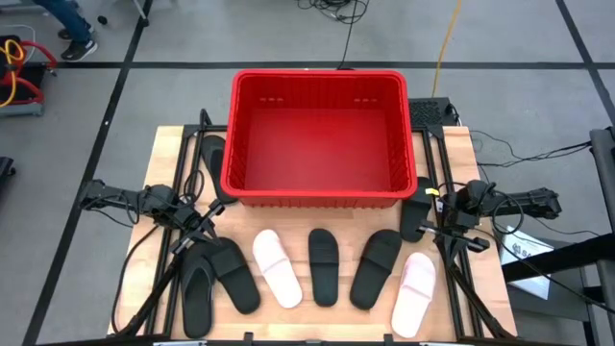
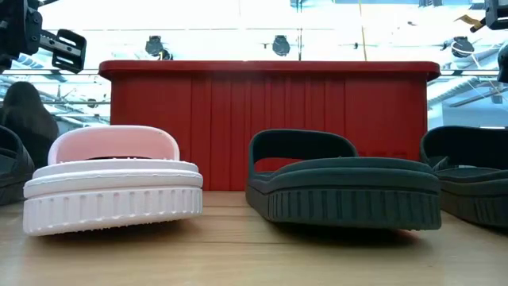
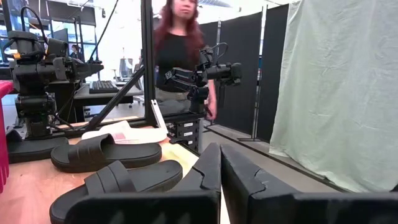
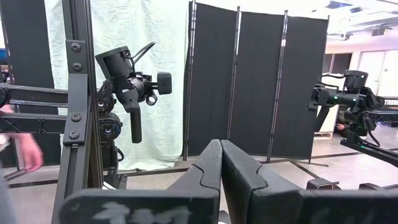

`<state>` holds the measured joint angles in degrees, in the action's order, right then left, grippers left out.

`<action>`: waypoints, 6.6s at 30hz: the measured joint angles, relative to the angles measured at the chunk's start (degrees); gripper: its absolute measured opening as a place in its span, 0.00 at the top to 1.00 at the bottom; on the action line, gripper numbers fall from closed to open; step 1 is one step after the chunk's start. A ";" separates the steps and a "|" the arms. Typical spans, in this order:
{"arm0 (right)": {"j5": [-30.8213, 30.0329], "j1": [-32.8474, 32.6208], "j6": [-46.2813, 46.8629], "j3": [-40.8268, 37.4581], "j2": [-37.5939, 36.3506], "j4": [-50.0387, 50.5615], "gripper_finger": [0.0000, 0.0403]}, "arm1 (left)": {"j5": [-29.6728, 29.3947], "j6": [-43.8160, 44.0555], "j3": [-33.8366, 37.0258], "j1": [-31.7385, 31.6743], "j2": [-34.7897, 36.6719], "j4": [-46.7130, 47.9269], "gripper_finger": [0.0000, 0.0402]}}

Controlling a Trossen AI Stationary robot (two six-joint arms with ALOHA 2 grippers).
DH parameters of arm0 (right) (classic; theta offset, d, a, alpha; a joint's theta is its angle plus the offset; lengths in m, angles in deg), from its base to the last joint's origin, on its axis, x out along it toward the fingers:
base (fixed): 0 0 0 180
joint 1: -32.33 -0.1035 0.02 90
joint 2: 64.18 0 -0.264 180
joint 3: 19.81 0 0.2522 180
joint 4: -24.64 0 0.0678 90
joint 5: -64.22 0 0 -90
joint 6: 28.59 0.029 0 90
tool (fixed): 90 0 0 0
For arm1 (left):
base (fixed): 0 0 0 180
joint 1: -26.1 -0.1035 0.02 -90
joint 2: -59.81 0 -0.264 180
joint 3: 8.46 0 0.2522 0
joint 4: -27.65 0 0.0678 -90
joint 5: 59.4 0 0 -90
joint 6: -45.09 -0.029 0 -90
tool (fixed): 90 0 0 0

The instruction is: Pick and place slides into bin

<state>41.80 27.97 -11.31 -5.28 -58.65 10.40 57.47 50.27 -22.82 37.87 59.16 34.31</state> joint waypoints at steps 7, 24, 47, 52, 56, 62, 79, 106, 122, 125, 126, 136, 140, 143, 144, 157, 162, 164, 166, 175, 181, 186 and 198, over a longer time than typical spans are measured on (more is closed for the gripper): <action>0.01 0.00 0.00 -0.01 0.01 0.00 1.00 | 0.01 0.00 0.00 0.00 0.01 0.00 0.94; -0.01 0.01 0.00 -0.01 0.00 0.00 1.00 | 0.00 0.01 0.00 -0.01 0.00 0.00 0.98; -14.68 0.02 3.44 0.01 -0.01 -3.95 1.00 | 0.00 -0.01 -0.01 -0.02 0.01 0.00 0.97; -26.15 0.00 -2.85 1.45 -0.03 -7.49 1.00 | 0.00 0.01 0.00 0.00 0.01 0.00 0.94; -36.88 0.02 -10.53 4.43 0.08 -5.31 1.00 | -0.01 0.01 0.00 0.00 0.00 0.00 0.94; -47.85 0.02 -19.77 8.84 0.76 -2.10 1.00 | -0.01 0.00 0.00 -0.01 0.02 0.00 0.98; -66.32 0.68 -35.04 24.73 12.60 7.30 1.00 | -5.94 -0.19 0.00 -0.01 0.02 -1.26 0.94; -81.29 2.14 -32.89 32.60 24.99 11.99 1.00 | -24.43 -9.45 -29.09 -0.02 -7.69 25.39 0.94; -81.27 2.14 -32.94 32.60 24.99 12.01 1.00 | -14.22 9.50 -48.78 0.00 -34.36 57.66 0.94; -81.27 2.14 -32.94 32.60 24.99 12.02 1.00 | -8.05 14.85 -48.81 0.09 -36.36 60.03 0.94; -81.27 2.14 -32.94 32.60 24.99 12.02 1.00 | -6.46 16.86 -48.81 0.39 -36.87 61.30 0.94; -81.08 2.14 -34.97 32.60 24.97 12.07 1.00 | 0.97 32.69 -48.81 6.95 -37.99 74.26 0.94; -81.07 2.14 -34.68 32.60 24.97 12.07 1.00 | 2.89 36.90 -48.81 10.19 -38.07 77.78 0.94; -81.06 2.14 -34.64 32.60 24.96 12.07 1.00 | 3.79 39.13 -48.81 12.27 -38.85 79.90 0.94; -81.06 2.14 -34.65 32.60 24.96 12.07 1.00 | 3.77 39.61 -48.81 12.76 -39.11 80.25 0.94; -81.03 2.14 -34.58 32.60 24.95 12.25 1.00 | -12.10 53.10 -48.78 13.55 -43.36 79.31 0.94; -81.03 2.12 -34.75 32.62 24.95 13.70 1.00 | -11.89 52.47 -48.78 13.56 -43.93 79.03 0.94; -81.03 2.14 -34.77 32.60 24.96 13.80 1.00 | -11.84 52.40 -48.78 13.57 -44.37 78.44 0.94; -81.03 2.12 -34.49 32.60 24.97 13.81 1.00 | -11.96 52.40 -48.76 13.62 -45.04 77.75 0.94; -81.03 2.13 -34.05 32.61 24.75 12.05 1.00 | -10.48 48.09 -48.76 13.83 -47.38 74.23 0.94; -81.03 2.12 -34.05 32.60 24.73 11.96 1.00 | -13.21 50.12 -48.76 14.45 -47.75 74.39 0.93; -81.03 2.12 -34.55 32.61 24.74 11.98 1.00 | -13.36 53.52 -48.76 14.56 -47.73 74.45 0.93; -81.03 2.13 -34.51 32.60 24.73 12.00 1.00 | -13.78 58.83 -48.76 14.54 -47.74 74.23 0.93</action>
<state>-39.24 30.10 -45.82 27.32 -33.92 22.40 43.68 109.10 -71.58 52.41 11.43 108.54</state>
